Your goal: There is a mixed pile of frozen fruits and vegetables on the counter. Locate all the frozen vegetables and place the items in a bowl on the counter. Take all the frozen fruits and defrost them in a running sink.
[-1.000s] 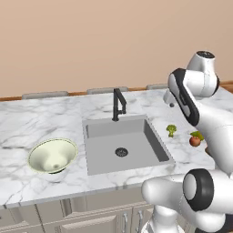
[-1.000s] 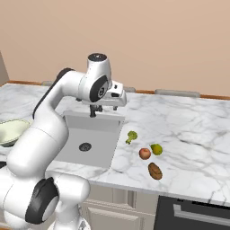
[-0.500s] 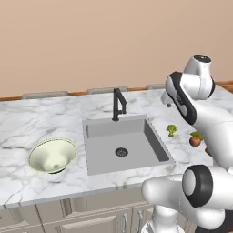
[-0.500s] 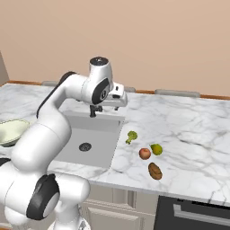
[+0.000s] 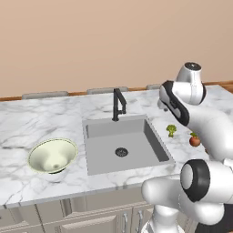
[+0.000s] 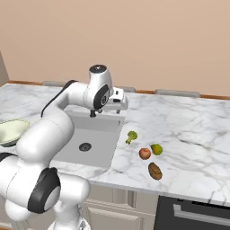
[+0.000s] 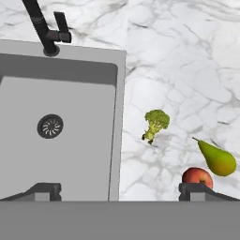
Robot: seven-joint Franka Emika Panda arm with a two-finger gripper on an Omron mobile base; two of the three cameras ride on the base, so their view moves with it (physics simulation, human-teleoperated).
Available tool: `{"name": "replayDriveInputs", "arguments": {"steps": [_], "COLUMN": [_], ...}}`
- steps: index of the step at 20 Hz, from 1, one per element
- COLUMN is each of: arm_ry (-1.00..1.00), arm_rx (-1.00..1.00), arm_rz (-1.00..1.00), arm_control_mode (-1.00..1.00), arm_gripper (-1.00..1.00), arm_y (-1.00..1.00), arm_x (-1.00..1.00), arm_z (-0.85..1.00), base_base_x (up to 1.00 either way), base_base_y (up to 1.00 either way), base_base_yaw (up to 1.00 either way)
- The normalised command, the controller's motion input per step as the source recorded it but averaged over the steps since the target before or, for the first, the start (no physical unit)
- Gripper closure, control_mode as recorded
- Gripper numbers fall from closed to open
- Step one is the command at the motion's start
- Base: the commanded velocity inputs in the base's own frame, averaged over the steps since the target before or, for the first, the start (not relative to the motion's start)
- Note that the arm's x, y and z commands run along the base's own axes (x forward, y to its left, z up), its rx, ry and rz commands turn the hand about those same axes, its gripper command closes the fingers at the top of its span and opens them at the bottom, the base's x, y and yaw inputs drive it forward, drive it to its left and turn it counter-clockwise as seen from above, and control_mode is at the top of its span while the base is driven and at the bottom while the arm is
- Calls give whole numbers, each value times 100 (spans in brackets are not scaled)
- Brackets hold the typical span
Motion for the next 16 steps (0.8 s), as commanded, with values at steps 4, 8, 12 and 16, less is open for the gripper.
{"name": "replayDriveInputs", "arguments": {"steps": [4,8,12,16], "arm_ry": [0,0,0,0], "arm_rx": [-1,0,0,0], "arm_rz": [-6,-1,-1,-1], "arm_control_mode": [-100,-100,-100,-100], "arm_gripper": [-100,-100,-100,-100], "arm_y": [-3,-19,-7,-15], "arm_x": [15,18,5,9], "arm_z": [-2,-1,0,-3], "base_base_x": [0,0,0,0], "base_base_y": [0,0,0,0], "base_base_yaw": [0,0,0,0]}}
